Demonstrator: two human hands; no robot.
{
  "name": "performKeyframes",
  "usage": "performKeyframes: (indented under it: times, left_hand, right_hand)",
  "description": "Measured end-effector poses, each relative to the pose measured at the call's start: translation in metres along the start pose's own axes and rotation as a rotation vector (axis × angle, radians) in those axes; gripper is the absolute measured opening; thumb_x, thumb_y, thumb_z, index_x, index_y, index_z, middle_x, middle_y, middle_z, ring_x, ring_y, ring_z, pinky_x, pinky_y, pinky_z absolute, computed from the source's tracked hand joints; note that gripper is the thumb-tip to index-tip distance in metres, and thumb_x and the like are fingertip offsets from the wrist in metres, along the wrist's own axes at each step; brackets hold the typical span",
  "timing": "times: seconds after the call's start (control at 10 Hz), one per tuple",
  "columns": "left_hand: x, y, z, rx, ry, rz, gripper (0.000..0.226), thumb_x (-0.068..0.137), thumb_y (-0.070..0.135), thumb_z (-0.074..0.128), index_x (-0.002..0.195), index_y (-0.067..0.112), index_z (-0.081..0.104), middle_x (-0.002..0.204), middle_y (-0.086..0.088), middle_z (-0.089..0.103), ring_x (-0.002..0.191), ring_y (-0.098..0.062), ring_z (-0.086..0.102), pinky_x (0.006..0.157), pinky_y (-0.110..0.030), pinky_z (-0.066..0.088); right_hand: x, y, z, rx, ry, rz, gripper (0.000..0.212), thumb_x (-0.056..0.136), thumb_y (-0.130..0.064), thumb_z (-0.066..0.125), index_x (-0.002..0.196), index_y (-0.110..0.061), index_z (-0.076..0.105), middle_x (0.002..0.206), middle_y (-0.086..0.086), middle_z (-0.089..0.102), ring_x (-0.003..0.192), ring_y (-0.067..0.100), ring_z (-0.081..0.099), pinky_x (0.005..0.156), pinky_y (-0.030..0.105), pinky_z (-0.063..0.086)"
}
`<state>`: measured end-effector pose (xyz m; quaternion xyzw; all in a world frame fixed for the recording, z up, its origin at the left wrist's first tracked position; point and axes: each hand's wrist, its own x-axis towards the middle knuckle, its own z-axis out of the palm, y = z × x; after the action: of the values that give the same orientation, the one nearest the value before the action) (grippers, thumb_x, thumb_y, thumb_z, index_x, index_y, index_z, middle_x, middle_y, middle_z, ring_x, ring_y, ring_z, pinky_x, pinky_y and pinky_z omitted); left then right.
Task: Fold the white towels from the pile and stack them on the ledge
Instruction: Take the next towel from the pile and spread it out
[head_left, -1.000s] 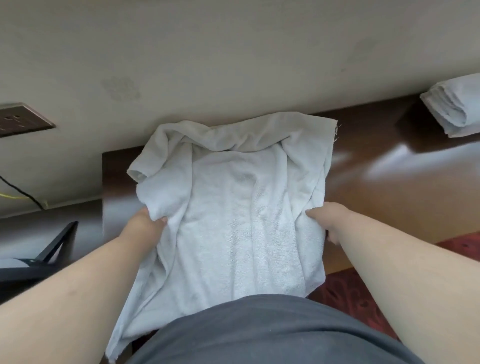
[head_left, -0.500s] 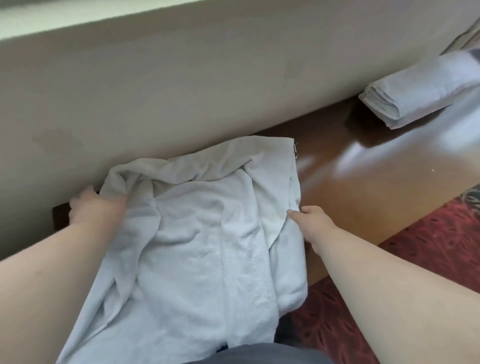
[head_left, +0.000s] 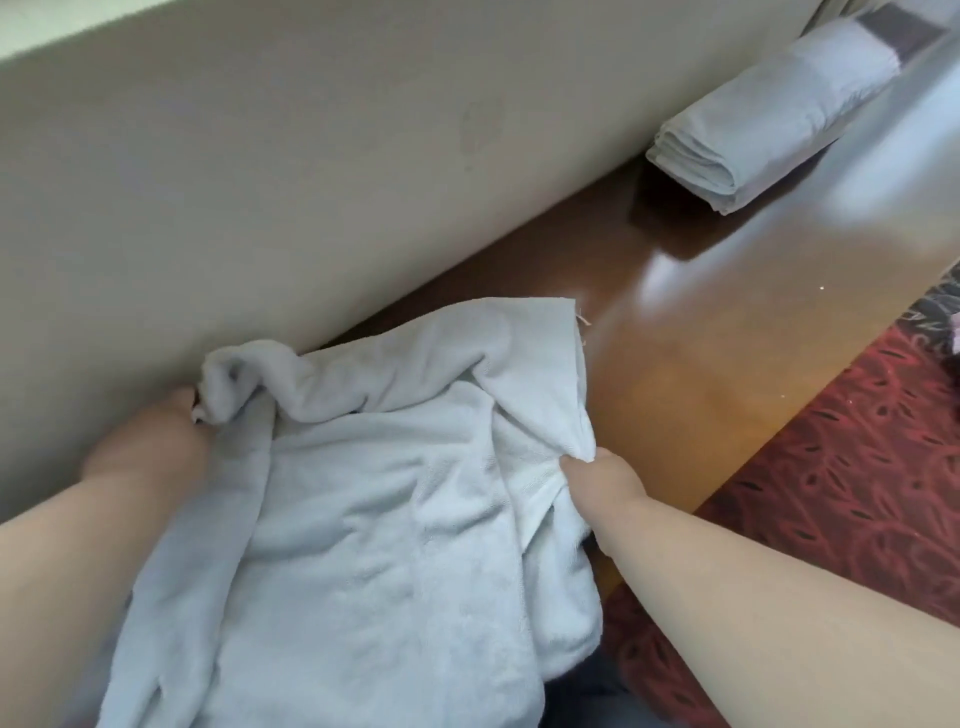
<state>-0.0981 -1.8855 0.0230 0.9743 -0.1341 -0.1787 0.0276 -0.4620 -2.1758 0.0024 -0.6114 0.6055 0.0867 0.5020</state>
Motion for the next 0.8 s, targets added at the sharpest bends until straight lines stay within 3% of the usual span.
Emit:
performKeyframes:
  times: [0.1, 0.2, 0.3, 0.4, 0.5, 0.6, 0.7, 0.8]
  left_hand:
    - [-0.021, 0.079, -0.021, -0.001, 0.121, 0.121, 0.016, 0.095, 0.038, 0.04, 0.091, 0.023, 0.038, 0.074, -0.007, 0.051, 0.073, -0.033, 0.057, 0.066, -0.039, 0.046]
    - [-0.017, 0.15, -0.036, -0.09, 0.145, 0.173, 0.017, 0.093, 0.024, 0.048, 0.091, 0.016, 0.033, 0.072, -0.01, 0.046, 0.075, -0.033, 0.053, 0.071, -0.041, 0.044]
    - [-0.015, 0.2, -0.05, -0.154, 0.145, 0.23, 0.021, 0.091, 0.016, 0.051, 0.094, 0.015, 0.031, 0.07, -0.008, 0.042, 0.081, -0.034, 0.056, 0.075, -0.042, 0.044]
    - [-0.022, 0.222, -0.055, -0.161, 0.148, 0.272, 0.025, 0.087, 0.012, 0.056, 0.098, 0.016, 0.033, 0.075, -0.013, 0.047, 0.086, -0.037, 0.06, 0.074, -0.043, 0.045]
    - [-0.03, 0.226, -0.053, -0.201, 0.22, 0.212, 0.024, 0.089, 0.009, 0.052, 0.109, 0.015, 0.042, 0.094, -0.018, 0.059, 0.09, -0.039, 0.062, 0.077, -0.045, 0.049]
    - [-0.028, 0.237, -0.052, -0.303, 0.222, 0.029, 0.024, 0.092, 0.01, 0.05, 0.115, 0.015, 0.043, 0.098, -0.016, 0.055, 0.092, -0.035, 0.058, 0.083, -0.043, 0.046]
    - [-0.025, 0.248, -0.051, -0.371, 0.247, -0.106, 0.018, 0.097, 0.013, 0.041, 0.108, 0.027, 0.039, 0.101, -0.009, 0.054, 0.084, -0.027, 0.055, 0.082, -0.032, 0.047]
    - [-0.03, 0.264, -0.059, -0.552, 0.365, -0.201, 0.018, 0.091, 0.013, 0.045, 0.102, 0.027, 0.044, 0.107, -0.008, 0.062, 0.09, -0.032, 0.067, 0.083, -0.043, 0.059]
  right_hand:
    - [-0.01, 0.023, -0.018, 0.073, 0.049, 0.074, 0.023, 0.096, -0.03, 0.052, 0.111, -0.015, 0.059, 0.097, 0.003, 0.063, 0.096, 0.029, 0.061, 0.094, 0.041, 0.051]
    - [-0.028, 0.036, -0.028, 0.038, -0.114, 0.157, 0.028, 0.096, -0.026, 0.055, 0.117, -0.008, 0.061, 0.109, 0.01, 0.066, 0.105, 0.032, 0.063, 0.096, 0.044, 0.052]
    - [-0.046, 0.039, -0.04, -0.173, -0.313, 0.241, 0.033, 0.095, -0.033, 0.057, 0.118, -0.01, 0.061, 0.111, 0.01, 0.067, 0.1, 0.028, 0.066, 0.086, 0.041, 0.058]
    - [-0.039, 0.026, -0.067, -0.478, -0.211, 0.102, 0.039, 0.093, -0.054, 0.054, 0.105, -0.016, 0.053, 0.093, 0.002, 0.063, 0.085, 0.022, 0.063, 0.068, 0.032, 0.053]
    - [-0.004, 0.0, -0.107, -0.61, 0.059, -0.157, 0.042, 0.094, -0.053, 0.052, 0.107, -0.014, 0.055, 0.097, 0.003, 0.059, 0.091, 0.024, 0.061, 0.075, 0.034, 0.049]
    - [0.041, -0.035, -0.142, -0.44, 0.154, -0.249, 0.05, 0.091, -0.046, 0.062, 0.13, -0.018, 0.047, 0.128, 0.006, 0.046, 0.095, 0.026, 0.059, 0.08, 0.035, 0.048]
    - [0.091, -0.065, -0.159, -0.472, 0.03, -0.284, 0.071, 0.088, -0.046, 0.067, 0.145, -0.019, 0.035, 0.142, 0.006, 0.041, 0.113, 0.03, 0.058, 0.086, 0.037, 0.049]
    - [0.119, -0.083, -0.167, -0.8, -0.207, -0.398, 0.047, 0.095, -0.039, 0.059, 0.133, -0.013, 0.05, 0.134, 0.006, 0.056, 0.116, 0.028, 0.056, 0.083, 0.03, 0.043]
